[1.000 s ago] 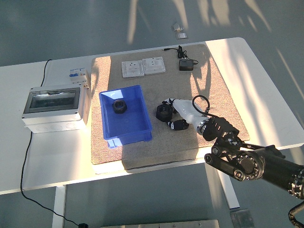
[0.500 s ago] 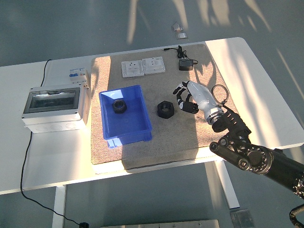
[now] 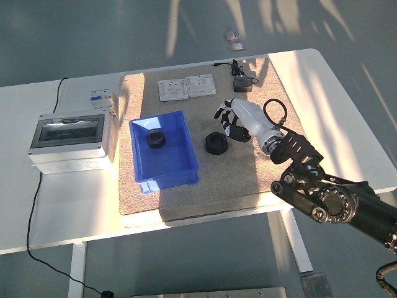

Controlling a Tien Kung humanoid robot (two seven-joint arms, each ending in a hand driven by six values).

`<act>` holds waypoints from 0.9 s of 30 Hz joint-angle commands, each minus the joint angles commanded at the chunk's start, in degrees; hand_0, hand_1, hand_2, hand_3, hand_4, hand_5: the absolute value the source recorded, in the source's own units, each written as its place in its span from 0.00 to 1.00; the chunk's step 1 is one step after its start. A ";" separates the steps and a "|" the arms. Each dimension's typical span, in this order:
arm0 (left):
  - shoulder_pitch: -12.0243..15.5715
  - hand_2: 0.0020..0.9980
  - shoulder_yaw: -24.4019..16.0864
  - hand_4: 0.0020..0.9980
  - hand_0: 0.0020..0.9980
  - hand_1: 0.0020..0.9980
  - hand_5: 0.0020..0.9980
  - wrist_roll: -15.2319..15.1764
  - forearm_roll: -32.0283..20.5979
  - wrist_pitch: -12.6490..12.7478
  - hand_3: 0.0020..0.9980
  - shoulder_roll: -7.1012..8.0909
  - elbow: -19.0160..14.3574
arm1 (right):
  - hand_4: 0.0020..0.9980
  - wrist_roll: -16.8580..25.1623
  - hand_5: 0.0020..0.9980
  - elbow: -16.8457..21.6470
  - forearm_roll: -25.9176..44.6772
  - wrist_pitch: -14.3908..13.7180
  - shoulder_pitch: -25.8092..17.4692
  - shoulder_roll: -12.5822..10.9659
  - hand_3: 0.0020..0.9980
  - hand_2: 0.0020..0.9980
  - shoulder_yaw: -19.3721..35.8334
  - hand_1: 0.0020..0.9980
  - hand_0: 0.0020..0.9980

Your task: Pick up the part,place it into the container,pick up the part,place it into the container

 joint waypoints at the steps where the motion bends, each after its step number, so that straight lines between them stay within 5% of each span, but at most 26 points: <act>1: 0.00 0.64 -0.01 0.77 0.67 0.66 0.86 0.01 0.02 0.00 0.76 0.01 0.00 | 0.63 -0.99 0.11 0.42 -0.62 0.83 0.32 0.02 0.80 0.80 -0.53 0.70 0.85; 5: -0.06 0.64 -0.02 0.77 0.67 0.66 0.86 0.02 0.03 0.02 0.76 0.05 0.00 | 0.63 -3.36 0.11 0.80 -1.21 3.03 1.01 0.07 0.80 0.80 -1.92 0.70 0.85; 6: -0.08 0.64 -0.04 0.77 0.67 0.66 0.86 0.01 0.05 0.01 0.75 0.06 0.00 | 0.83 -3.78 0.29 0.78 -1.18 3.59 1.08 0.08 0.90 0.90 -2.10 0.85 0.95; 15: -0.08 0.64 -0.28 0.77 0.67 0.66 0.86 0.03 0.46 -0.09 0.76 0.14 0.00 | 0.83 -5.32 0.30 -0.28 -1.29 5.99 1.56 0.43 0.89 0.90 -3.14 0.84 0.96; 27: -0.18 0.64 -0.26 0.77 0.67 0.66 0.86 -0.06 0.14 -0.08 0.76 0.12 0.00 | 0.87 -5.13 0.34 -7.49 2.31 6.41 2.96 3.20 0.89 0.89 -8.12 0.84 0.97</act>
